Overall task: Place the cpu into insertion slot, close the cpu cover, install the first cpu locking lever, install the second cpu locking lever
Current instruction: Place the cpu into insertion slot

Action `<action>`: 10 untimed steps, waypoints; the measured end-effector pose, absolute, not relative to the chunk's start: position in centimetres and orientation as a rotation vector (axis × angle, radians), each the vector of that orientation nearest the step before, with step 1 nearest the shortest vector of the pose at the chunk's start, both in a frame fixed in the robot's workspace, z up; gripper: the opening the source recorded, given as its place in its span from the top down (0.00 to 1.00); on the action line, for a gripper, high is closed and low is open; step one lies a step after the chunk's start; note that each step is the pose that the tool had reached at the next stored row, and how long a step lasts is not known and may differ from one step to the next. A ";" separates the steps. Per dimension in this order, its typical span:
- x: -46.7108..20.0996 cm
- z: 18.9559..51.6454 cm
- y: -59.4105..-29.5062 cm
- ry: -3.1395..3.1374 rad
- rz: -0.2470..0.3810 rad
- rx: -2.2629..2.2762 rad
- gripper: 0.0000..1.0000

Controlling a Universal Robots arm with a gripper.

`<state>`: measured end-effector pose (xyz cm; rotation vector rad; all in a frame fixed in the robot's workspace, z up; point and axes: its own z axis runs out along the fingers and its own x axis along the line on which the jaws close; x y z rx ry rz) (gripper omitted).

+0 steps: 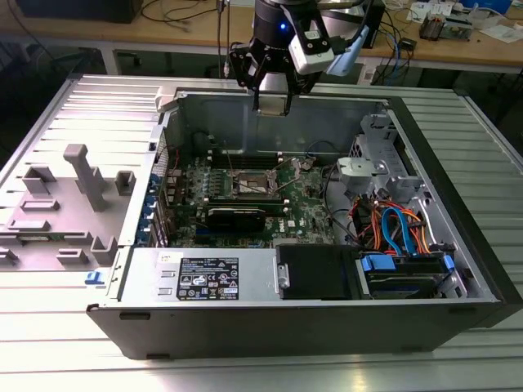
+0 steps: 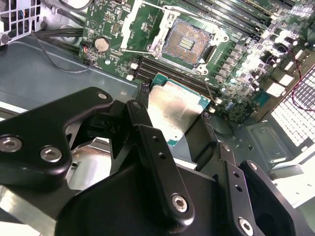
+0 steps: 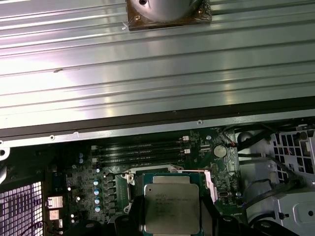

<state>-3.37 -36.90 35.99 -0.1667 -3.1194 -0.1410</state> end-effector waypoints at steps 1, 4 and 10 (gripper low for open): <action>-3.4 36.0 -36.9 -3.119 -0.141 -0.169 0.45; -3.4 36.0 -36.9 -3.119 -0.141 -0.173 0.45; -3.4 36.0 -36.9 -3.119 -0.141 -0.179 0.45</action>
